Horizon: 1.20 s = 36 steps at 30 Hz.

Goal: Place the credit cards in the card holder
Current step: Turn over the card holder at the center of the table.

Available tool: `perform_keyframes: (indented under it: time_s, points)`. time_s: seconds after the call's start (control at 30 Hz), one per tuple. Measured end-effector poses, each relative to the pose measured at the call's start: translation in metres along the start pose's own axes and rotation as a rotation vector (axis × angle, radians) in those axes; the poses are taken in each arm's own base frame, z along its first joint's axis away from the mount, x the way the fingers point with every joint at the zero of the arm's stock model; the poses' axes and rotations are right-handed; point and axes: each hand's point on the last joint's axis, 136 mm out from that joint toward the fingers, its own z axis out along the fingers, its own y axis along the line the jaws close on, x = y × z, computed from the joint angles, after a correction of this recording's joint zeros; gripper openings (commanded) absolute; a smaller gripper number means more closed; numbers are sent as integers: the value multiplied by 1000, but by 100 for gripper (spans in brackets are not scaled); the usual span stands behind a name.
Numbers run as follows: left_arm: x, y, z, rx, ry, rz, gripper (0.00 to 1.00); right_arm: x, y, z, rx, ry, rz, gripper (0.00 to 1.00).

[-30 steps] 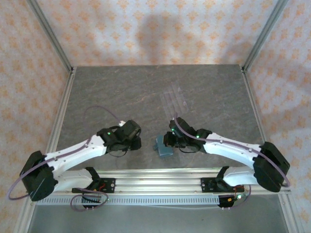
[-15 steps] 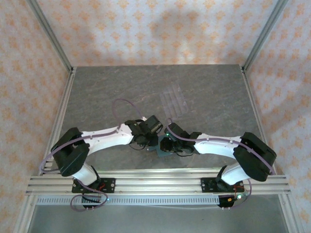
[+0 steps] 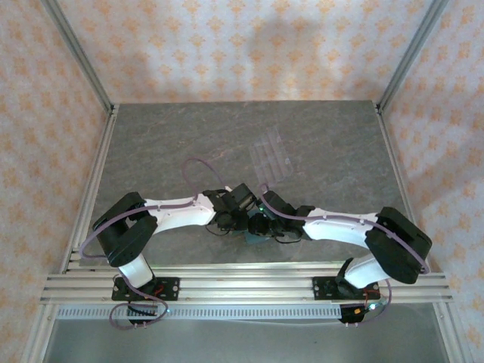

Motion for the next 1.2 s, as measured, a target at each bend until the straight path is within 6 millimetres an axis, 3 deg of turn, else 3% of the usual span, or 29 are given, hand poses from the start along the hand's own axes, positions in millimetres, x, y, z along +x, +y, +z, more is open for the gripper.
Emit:
perform_keyframes:
  time_s: [0.2,0.3,0.5,0.67,0.93,1.1,1.2]
  points:
    - [5,5,8,10,-4,-14,23,-17,-1,-28,-19,-68,14,52]
    - [5,5,9,18,-11,-19,23,-23,-10,-33,-1,-80,16,58]
    - [5,5,9,26,-17,-24,22,-18,-28,-16,48,-15,22,65]
    - [5,5,10,29,-19,-24,23,-6,-24,3,-6,51,23,64]
    - [5,6,11,31,-21,-27,22,-4,-12,11,-104,69,62,40]
    - [5,6,11,30,-21,-28,21,-3,-1,9,-180,77,84,2]
    - [4,5,9,37,-26,-28,21,-6,3,2,-188,56,66,0]
